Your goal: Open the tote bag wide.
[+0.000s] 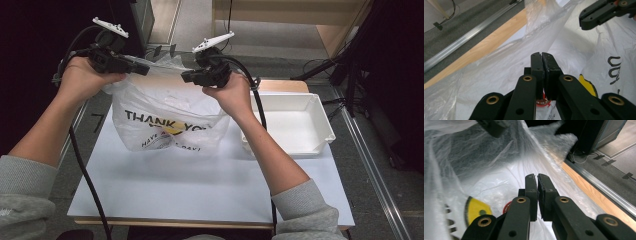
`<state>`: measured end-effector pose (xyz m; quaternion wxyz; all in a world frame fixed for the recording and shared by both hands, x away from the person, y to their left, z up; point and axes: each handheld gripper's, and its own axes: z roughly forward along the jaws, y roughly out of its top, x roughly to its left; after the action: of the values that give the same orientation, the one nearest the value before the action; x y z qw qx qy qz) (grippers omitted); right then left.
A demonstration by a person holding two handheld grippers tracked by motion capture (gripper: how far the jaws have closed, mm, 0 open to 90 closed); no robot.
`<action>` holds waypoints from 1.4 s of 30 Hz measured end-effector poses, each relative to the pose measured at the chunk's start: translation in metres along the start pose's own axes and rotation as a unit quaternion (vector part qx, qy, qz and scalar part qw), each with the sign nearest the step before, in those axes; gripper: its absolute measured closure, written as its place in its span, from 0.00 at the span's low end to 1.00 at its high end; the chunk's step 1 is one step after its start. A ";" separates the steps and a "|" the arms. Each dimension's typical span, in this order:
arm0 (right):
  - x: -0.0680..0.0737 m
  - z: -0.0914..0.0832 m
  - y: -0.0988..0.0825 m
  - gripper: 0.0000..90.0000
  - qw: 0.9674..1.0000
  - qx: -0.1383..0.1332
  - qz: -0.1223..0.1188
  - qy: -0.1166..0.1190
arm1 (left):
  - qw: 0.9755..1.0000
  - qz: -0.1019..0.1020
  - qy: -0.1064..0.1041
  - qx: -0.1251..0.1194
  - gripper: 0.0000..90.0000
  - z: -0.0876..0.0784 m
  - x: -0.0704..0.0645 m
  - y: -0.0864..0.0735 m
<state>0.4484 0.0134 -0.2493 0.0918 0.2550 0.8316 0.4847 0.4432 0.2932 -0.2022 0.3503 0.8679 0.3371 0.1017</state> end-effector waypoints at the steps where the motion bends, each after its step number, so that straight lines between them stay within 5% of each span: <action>1: 0.000 0.000 0.000 0.98 1.000 0.000 0.000 0.000 | 1.000 0.000 0.000 0.000 0.99 0.000 0.000 0.000; 14: -0.004 0.034 -0.012 0.98 1.000 -0.001 0.003 0.021 | 0.999 -0.032 -0.004 -0.010 0.97 0.006 0.017 -0.056; 19: -0.005 0.041 -0.023 0.98 0.999 -0.034 0.002 0.027 | 0.999 -0.038 0.000 -0.016 0.96 0.008 0.019 -0.069; 30: -0.004 0.060 -0.046 0.97 1.000 -0.003 0.026 0.007 | 0.998 -0.054 0.003 -0.029 0.95 0.024 0.023 -0.098; 42: -0.003 0.069 -0.062 1.00 0.999 -0.001 0.044 -0.006 | 0.997 -0.072 0.002 -0.041 0.98 0.041 0.025 -0.119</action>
<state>0.4580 0.0396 -0.3382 0.0755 0.2946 0.8186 0.4873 0.4177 0.3507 -0.3145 0.3915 0.8261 0.3949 0.0916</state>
